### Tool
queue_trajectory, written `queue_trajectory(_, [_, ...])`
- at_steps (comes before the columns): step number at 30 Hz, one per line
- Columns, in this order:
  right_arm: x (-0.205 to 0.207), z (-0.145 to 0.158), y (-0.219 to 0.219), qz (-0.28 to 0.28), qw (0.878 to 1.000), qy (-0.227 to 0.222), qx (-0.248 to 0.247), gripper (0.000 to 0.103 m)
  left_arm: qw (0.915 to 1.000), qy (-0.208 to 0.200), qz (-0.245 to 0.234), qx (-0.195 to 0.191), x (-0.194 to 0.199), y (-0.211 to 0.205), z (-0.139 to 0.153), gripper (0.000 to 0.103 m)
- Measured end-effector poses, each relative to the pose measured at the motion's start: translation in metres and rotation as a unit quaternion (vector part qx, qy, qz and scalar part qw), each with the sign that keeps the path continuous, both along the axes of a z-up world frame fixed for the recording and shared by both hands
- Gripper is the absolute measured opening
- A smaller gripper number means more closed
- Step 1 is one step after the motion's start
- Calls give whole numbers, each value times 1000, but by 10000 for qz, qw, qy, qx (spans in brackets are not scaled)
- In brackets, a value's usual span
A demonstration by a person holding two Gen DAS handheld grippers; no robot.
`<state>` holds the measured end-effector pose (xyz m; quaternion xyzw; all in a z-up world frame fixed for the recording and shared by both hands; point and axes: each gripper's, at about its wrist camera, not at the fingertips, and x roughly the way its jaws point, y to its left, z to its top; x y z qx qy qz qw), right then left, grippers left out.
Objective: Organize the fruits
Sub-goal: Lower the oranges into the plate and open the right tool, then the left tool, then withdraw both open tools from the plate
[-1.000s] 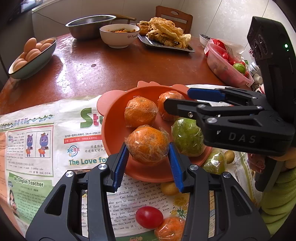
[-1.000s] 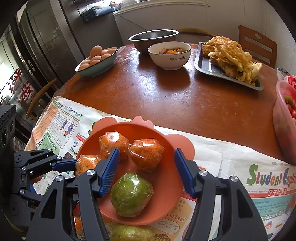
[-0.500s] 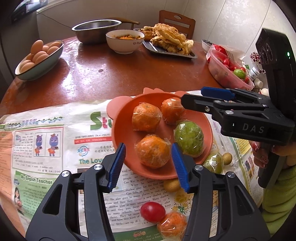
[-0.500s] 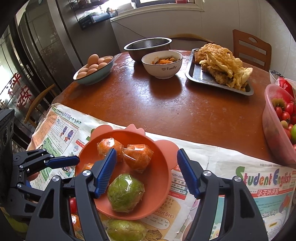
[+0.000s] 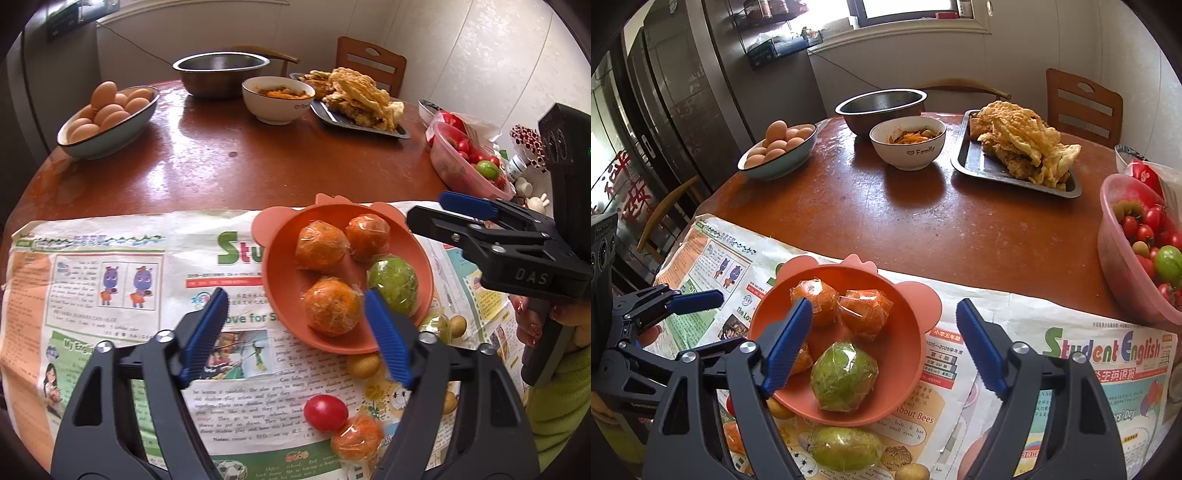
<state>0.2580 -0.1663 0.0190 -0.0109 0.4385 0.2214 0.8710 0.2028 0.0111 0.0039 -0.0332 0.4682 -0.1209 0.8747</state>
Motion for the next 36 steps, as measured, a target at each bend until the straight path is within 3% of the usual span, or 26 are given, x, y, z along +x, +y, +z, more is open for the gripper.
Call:
queue_trajectory(9, [-15,15,-6,-155,9994,-276,-110,93,9998,-102,196,29,-9,9,10,91])
queue_trajectory(12, [-20,21,-9,-178,9991,-368,-121,94,9996,-146,251,62,-13,11,15,93])
queue_trajectory(36, [-84,48,-26,-314,9954,-887,-176,97,9984,-369,407,93,-47,13,34,94])
